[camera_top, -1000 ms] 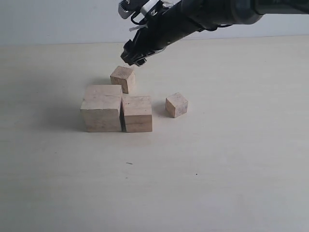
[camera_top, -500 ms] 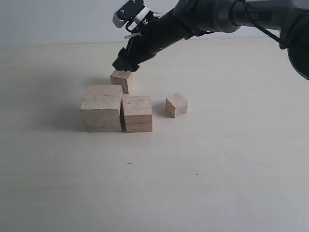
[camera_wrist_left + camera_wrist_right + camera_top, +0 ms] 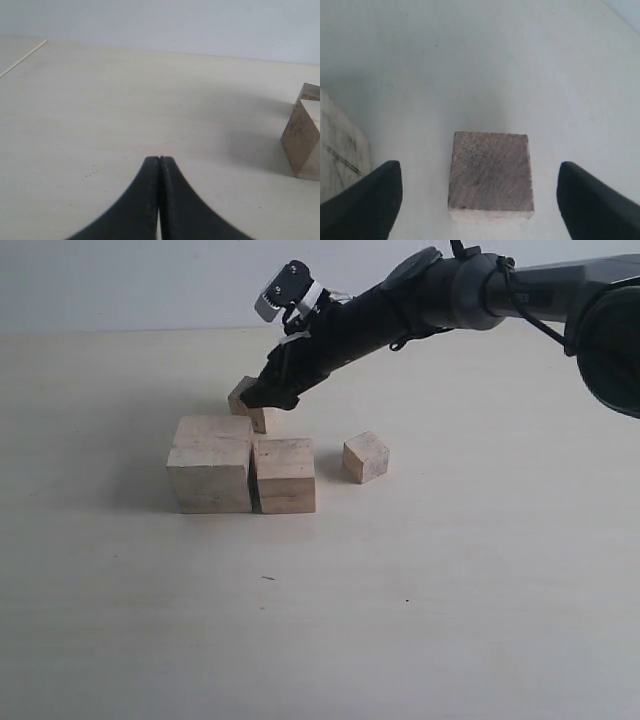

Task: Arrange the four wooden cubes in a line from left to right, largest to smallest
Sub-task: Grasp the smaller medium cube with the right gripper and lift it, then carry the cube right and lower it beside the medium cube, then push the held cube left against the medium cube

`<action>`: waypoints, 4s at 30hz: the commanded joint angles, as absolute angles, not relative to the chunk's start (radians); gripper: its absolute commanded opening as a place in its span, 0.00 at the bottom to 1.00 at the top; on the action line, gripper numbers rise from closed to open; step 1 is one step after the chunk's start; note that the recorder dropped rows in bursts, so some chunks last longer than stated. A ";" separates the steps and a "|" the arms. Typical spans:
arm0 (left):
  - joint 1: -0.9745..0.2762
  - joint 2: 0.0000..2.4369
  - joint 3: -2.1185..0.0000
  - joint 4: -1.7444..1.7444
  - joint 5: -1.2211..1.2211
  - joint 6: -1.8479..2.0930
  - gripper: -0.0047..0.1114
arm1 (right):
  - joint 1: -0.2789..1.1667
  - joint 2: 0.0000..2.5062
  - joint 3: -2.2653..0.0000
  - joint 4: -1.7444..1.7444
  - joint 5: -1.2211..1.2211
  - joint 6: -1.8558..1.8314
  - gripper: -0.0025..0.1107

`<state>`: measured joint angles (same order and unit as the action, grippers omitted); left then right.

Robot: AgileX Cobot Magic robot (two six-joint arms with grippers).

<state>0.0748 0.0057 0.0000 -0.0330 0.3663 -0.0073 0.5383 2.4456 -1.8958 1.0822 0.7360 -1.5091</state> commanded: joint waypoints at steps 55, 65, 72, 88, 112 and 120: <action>0.067 0.000 0.000 -0.030 0.354 -0.008 0.04 | 0.411 2.067 -1.651 0.564 1.221 -1.374 0.02; 0.067 0.000 0.000 -0.030 0.354 -0.008 0.04 | 0.411 2.026 -1.490 0.739 1.221 -1.679 0.02; 0.067 0.000 0.000 -0.030 0.354 -0.008 0.04 | 0.411 2.045 -1.414 0.768 1.142 -1.712 0.02; 0.067 0.000 0.000 -0.030 0.354 -0.008 0.04 | 0.353 2.179 -1.413 0.879 1.100 -1.896 0.02; 0.067 0.000 0.000 -0.030 0.354 -0.008 0.04 | 0.315 2.274 -1.413 1.043 1.065 -2.106 0.02; 0.067 0.000 0.000 -0.030 0.354 -0.008 0.04 | 0.311 2.274 -1.413 1.097 1.040 -2.106 0.02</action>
